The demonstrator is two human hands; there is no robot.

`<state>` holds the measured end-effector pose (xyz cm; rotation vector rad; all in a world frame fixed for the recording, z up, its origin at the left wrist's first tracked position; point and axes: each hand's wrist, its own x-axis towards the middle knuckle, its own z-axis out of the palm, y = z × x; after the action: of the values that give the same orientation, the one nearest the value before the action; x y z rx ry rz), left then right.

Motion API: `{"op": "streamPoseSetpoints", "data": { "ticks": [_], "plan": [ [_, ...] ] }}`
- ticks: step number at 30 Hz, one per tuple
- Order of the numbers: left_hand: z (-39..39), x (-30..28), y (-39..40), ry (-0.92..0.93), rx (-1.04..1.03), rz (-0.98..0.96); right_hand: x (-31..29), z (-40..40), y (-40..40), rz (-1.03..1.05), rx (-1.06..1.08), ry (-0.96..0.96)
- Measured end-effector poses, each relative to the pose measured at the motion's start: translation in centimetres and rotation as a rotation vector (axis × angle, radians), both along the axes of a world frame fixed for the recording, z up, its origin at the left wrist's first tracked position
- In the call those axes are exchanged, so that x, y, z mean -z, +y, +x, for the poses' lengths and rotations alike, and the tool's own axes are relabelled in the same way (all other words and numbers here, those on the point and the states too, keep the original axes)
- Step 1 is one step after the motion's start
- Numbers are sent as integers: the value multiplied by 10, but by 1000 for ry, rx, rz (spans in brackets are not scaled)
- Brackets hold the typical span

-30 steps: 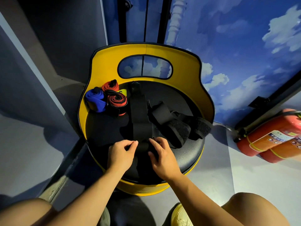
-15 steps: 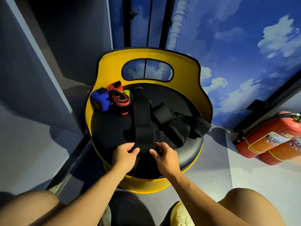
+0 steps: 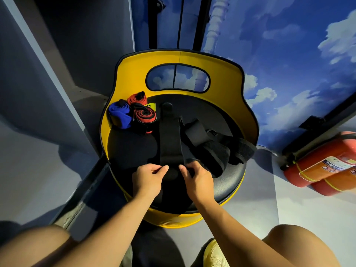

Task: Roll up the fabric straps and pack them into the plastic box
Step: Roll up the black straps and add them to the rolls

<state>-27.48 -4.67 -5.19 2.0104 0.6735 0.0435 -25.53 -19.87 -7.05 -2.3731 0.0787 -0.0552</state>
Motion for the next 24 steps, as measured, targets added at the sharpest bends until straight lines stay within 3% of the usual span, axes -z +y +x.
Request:
{"op": "streamPoseSetpoints", "data": {
  "ticks": [3, 10, 15, 18, 24],
  "plan": [
    [-1, 1, -1, 10, 55, 68, 3, -4, -1, -20, -10, -19],
    [-12, 8, 7, 99, 218, -38, 0, -21, -7, 92, -194, 54],
    [-16, 3, 10, 100, 212, -57, -10, -20, -12, 94, -189, 74],
    [-20, -1, 11, 131, 226, 33, -12, -24, -14, 102, -172, 107],
    [-9, -7, 12, 180, 211, 108, -16, -11, -7, -69, -178, 125]
  ]
}}
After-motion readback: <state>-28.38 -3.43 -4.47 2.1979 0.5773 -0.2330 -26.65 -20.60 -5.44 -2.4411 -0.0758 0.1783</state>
